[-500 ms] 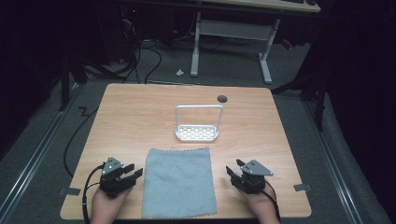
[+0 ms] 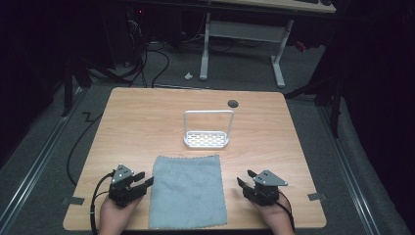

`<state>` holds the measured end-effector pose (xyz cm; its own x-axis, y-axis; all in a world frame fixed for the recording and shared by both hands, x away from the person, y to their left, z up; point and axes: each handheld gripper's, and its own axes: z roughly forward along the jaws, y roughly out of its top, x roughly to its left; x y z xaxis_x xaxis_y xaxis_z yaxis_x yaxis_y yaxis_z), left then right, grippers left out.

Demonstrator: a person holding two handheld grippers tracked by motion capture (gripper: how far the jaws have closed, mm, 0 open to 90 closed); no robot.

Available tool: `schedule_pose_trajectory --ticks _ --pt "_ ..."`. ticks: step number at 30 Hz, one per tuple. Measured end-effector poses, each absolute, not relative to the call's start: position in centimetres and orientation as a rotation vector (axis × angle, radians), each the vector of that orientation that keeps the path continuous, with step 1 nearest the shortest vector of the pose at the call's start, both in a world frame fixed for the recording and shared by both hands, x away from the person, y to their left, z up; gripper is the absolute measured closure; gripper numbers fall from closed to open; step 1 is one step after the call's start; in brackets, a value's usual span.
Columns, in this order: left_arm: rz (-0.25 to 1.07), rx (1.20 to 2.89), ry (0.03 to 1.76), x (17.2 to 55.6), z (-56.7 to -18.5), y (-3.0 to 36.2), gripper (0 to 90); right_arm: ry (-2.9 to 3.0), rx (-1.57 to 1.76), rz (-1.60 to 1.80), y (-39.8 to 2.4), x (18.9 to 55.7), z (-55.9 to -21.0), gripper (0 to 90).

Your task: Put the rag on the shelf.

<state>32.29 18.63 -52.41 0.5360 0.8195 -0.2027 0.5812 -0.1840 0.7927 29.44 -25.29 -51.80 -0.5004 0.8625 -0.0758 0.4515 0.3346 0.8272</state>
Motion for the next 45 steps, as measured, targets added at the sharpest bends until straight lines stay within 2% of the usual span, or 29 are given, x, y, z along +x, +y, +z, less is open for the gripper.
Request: schedule_pose_trajectory --ticks 8,9,10,11,12,13,14,15,17,19,25,34,45 --pt "0.357 1.871 1.158 31.4 -52.2 19.3 53.1 2.104 1.102 1.091 -24.3 30.1 -51.5 51.4" --pt "0.351 1.883 1.139 31.1 -52.2 19.4 54.9 2.112 1.085 1.099 -24.0 30.2 -51.4 51.6" --pt "0.351 1.892 1.129 30.9 -52.1 19.4 63.3 2.131 1.065 1.102 -23.2 30.5 -51.4 53.9" --pt "0.351 1.904 1.118 30.7 -52.1 19.3 63.3 2.131 1.065 1.102 -23.2 30.5 -51.4 53.9" --pt "0.322 1.919 1.108 30.4 -52.0 19.1 67.4 2.148 1.047 1.111 -22.8 30.6 -51.4 55.3" --pt "0.31 1.925 1.099 30.2 -52.0 19.0 74.1 2.174 1.016 1.124 -21.9 30.8 -51.4 63.8" --pt "0.305 1.941 1.081 30.0 -51.9 18.7 75.8 2.194 1.012 1.135 -21.5 30.8 -51.3 67.6" --pt "0.311 1.959 1.066 29.7 -51.9 18.3 75.8 2.194 1.012 1.135 -21.5 30.8 -51.3 67.6" --pt "0.305 1.981 1.046 29.2 -52.1 17.5 80.5 2.233 1.001 1.16 -20.6 31.2 -51.2 81.3" --pt "0.288 2.028 1.025 28.6 -52.4 16.4 86.0 2.295 0.975 1.15 -19.4 31.6 -51.2 90.0" --pt "0.303 2.096 0.989 28.3 -53.1 14.7 86.2 2.375 0.95 1.08 -17.9 31.9 -52.1 90.0" --pt "0.296 2.099 0.981 28.5 -53.0 14.6 85.1 2.432 0.973 1.009 -17.8 32.3 -52.8 90.0" --pt "0.233 2.13 0.882 29.1 -53.1 12.2 84.0 2.368 1.057 0.993 -20.8 31.4 -52.9 90.0"
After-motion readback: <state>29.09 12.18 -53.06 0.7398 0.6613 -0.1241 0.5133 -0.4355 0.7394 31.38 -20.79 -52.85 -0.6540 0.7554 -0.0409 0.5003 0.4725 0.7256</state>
